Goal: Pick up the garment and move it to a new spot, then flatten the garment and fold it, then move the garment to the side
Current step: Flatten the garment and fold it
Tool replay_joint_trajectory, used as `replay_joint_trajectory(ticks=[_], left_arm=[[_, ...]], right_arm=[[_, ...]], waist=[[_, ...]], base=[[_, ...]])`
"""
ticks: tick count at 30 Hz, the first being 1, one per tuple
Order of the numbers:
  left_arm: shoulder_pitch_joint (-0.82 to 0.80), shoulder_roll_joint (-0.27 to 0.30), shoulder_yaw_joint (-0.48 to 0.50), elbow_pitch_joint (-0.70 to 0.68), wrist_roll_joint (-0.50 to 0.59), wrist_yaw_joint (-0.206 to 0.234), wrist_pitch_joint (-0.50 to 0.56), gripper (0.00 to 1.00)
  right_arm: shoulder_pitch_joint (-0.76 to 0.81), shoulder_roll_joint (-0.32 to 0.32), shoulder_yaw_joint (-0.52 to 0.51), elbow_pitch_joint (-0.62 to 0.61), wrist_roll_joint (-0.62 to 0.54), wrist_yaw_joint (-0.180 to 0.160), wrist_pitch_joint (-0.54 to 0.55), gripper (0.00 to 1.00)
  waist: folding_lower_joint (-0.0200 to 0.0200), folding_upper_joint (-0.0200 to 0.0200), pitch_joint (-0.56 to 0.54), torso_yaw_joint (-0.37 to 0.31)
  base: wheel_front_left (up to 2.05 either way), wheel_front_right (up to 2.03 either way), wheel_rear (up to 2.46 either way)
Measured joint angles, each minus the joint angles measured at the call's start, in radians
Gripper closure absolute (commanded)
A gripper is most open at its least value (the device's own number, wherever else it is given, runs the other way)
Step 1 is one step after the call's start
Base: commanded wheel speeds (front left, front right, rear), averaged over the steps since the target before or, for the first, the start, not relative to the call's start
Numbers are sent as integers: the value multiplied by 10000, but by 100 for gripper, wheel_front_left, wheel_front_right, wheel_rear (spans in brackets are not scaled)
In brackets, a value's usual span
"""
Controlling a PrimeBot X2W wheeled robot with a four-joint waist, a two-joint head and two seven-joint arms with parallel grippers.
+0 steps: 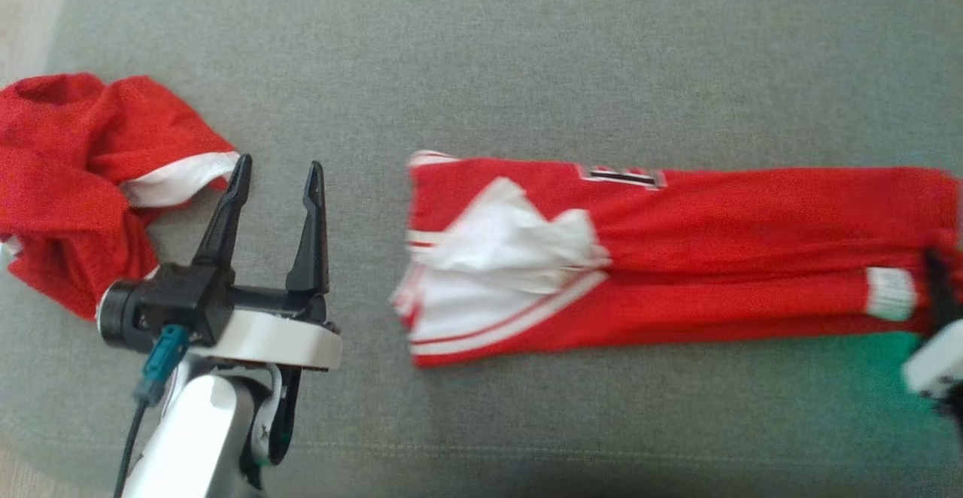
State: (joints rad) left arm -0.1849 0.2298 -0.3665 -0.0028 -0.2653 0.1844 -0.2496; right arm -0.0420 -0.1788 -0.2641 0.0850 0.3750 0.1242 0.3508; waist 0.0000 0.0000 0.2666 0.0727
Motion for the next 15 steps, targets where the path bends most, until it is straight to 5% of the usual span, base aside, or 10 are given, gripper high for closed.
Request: replay_joint_trajectory(ticks=[7,15], left_arm=[[291,-153,123,36,94,-104,0,0],[583,-247,240,134,111,-274,0,0]], right_arm=[[257,-228,-790,-339,-65,0,307,100],[-25,1087,2065,-2115,372,0,1131,100]], waist=[[0,0,-404,175],[-1,0,-858,314]], base=[[0,0,0],[0,0,0]])
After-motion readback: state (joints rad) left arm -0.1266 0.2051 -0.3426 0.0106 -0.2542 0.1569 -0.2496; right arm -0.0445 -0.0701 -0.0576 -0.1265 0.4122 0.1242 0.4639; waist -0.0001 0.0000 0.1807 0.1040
